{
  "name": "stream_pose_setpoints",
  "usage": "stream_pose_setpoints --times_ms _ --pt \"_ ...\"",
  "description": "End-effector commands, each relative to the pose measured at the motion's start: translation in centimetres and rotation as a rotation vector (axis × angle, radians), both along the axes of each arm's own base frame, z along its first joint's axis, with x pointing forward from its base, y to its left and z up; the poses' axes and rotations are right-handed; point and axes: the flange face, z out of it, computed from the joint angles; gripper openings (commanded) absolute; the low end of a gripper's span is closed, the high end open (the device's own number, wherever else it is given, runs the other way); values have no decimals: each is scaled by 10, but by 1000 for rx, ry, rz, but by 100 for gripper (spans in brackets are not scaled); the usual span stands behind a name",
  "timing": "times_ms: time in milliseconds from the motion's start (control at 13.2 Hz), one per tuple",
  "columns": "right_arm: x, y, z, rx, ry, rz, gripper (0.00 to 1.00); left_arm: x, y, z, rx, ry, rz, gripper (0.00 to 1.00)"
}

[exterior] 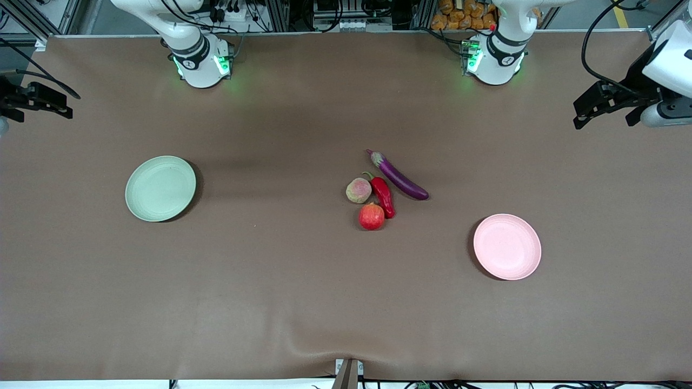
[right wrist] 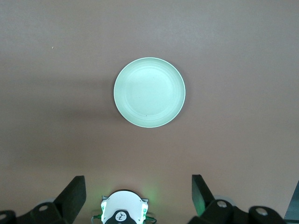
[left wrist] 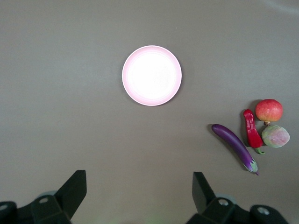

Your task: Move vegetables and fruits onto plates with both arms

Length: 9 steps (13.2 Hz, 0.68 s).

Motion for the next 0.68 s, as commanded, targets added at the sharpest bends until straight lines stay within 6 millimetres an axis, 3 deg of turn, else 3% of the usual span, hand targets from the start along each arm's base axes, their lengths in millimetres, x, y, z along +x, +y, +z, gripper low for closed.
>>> stream_pose_setpoints --times_ms 0,606 --pt "-6 4 3 25 -10 -11 100 -9 1 6 2 16 -11 100" --pt "-7 4 2 30 -8 -12 100 -6 5 3 0 26 2 100"
